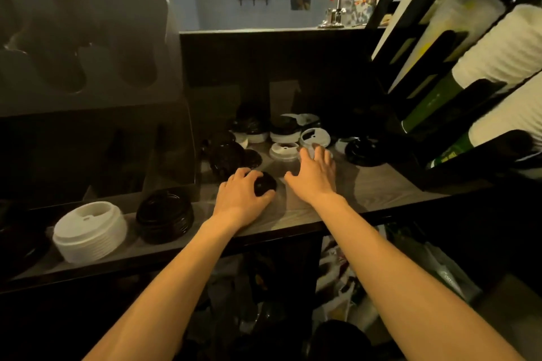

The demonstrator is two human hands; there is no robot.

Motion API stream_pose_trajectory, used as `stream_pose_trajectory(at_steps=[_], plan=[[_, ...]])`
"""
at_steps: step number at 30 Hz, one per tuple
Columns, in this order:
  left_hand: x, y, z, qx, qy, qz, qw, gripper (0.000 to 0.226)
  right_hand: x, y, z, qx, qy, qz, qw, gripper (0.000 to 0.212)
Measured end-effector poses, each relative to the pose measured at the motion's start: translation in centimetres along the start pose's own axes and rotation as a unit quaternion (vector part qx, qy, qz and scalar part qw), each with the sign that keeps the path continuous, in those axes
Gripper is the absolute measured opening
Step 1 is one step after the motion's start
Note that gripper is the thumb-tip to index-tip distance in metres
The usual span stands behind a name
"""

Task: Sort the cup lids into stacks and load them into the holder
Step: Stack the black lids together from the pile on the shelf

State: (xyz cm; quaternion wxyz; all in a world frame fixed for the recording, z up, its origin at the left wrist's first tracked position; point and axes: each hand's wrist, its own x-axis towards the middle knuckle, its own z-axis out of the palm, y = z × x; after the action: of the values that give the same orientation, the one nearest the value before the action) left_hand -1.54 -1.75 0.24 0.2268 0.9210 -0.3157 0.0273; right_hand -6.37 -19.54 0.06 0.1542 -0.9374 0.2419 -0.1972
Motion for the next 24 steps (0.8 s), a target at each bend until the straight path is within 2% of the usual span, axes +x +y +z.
stream_pose_trajectory(at_steps=[3,7,10,13,17,19,21,24], plan=[[0.6,0.1,-0.3,-0.07,0.023,-0.003,0.997,0.065,0.6,-0.1,0.4,-0.007,-0.053,0.035,0.998,0.066],[1.2,-0.1,0.0,-0.166,0.071,-0.021,0.983,0.08,0.3,-0.1,0.2,-0.02,0.001,-0.012,1.0,0.044],[1.1,-0.4,0.3,-0.184,0.078,-0.029,0.979,0.091,0.1,0.0,0.3,-0.013,0.012,-0.037,0.999,0.041],[0.7,-0.5,0.3,-0.183,0.116,-0.003,0.976,0.088,-0.1,-0.3,0.1,0.076,0.035,-0.083,0.993,0.038],[0.0,-0.3,0.1,-0.212,0.197,0.055,0.956,0.078,-1.0,-1.1,-0.1,0.097,-0.014,-0.157,0.983,0.048],[-0.2,-0.3,0.1,-0.226,0.219,0.077,0.946,0.077,-1.5,-1.3,-0.2,0.178,-0.028,-0.157,0.971,0.052],[-0.3,-0.3,0.0,-0.221,0.223,0.079,0.946,0.086,-1.7,-1.3,-0.5,0.293,-0.018,-0.139,0.946,0.05],[0.2,-0.7,0.1,-0.124,0.2,0.013,0.972,0.1,-1.4,-0.6,-0.8,0.363,0.027,-0.085,0.927,0.042]])
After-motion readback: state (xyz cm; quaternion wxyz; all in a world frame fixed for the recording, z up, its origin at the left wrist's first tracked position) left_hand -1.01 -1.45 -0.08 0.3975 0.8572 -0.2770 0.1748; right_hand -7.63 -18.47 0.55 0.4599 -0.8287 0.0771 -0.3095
